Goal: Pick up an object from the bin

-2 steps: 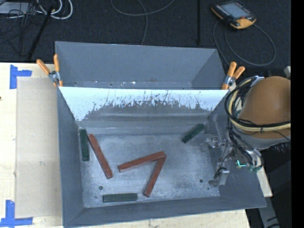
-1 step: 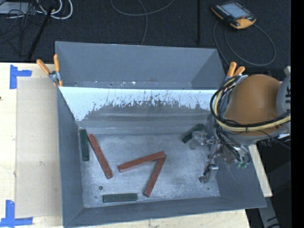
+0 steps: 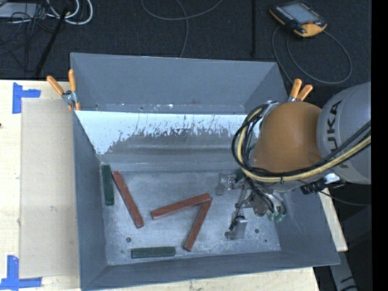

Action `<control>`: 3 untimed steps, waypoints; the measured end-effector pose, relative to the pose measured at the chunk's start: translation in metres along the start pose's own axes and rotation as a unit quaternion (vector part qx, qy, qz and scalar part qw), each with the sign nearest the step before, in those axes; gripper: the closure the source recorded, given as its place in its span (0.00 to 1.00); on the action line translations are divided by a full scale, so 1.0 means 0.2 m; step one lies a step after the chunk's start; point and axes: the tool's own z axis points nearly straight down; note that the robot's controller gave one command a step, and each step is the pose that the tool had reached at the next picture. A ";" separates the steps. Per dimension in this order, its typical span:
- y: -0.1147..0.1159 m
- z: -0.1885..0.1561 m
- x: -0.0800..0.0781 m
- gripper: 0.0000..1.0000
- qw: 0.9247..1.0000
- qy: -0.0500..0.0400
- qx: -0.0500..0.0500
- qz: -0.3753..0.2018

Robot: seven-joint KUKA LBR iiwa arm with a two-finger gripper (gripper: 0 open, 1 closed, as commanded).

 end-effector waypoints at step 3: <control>0.20 0.40 -0.16 0.00 0.999 -0.003 -0.001 -0.036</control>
Offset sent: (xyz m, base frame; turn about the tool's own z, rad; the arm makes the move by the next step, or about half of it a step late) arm 0.0010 0.0862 -0.0557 -0.0635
